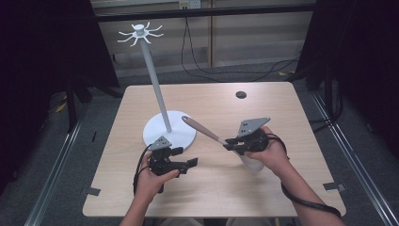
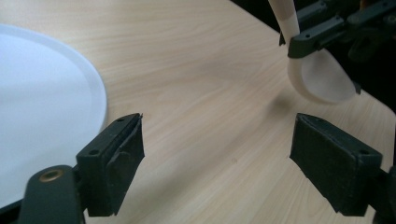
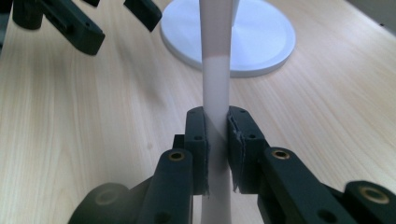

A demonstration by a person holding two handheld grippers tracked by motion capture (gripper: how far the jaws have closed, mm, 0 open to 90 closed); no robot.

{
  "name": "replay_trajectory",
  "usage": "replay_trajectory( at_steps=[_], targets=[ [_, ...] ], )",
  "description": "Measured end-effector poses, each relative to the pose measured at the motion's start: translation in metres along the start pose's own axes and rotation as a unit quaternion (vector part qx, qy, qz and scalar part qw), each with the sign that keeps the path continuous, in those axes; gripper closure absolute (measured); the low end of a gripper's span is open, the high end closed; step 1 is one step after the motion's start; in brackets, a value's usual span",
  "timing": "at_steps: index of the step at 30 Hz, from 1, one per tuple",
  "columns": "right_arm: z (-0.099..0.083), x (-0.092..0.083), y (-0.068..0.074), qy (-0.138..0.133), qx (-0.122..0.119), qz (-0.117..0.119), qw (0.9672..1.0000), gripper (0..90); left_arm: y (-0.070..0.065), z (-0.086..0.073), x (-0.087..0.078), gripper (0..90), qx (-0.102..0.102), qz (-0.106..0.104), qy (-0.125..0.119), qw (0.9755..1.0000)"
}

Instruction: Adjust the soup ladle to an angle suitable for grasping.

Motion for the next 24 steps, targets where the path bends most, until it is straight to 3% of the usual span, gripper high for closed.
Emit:
replay_trajectory(
  at_steps=[3, 6, 12, 17, 24],
  targets=[
    [0.003, 0.0, 0.002, -0.021, 0.02, -0.012, 0.9995, 79.4, -0.002, 0.005, 0.001, 20.2, -0.013, -0.002, -0.02, 0.9997],
    [0.003, 0.0, 0.004, -0.036, 0.025, -0.024, 0.9988, 79.4, -0.004, 0.01, 0.003, 22.9, -0.022, -0.006, -0.036, 0.9991],
    [0.004, 0.001, 0.007, -0.066, 0.051, -0.044, 0.9955, 79.4, -0.012, 0.019, 0.012, 27.8, -0.041, -0.013, -0.072, 0.9965],
    [0.005, 0.001, 0.011, -0.073, 0.049, -0.057, 0.9945, 79.4, -0.018, 0.027, 0.02, 32.7, -0.056, -0.023, -0.085, 0.9946],
    [0.007, 0.001, 0.016, -0.087, 0.049, -0.058, 0.9933, 79.4, -0.027, 0.039, 0.029, 41.1, -0.075, -0.029, -0.109, 0.9908]
  ],
)
Point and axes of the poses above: each handheld gripper's, and its own axes: x roughly forward along the jaws, z roughly out of its top, y roughly to its left, the point moved 5 cm from there along x, roughly forward along the jaws, and after that the axes turned 12 degrees about -y, right-handed, at the moved point
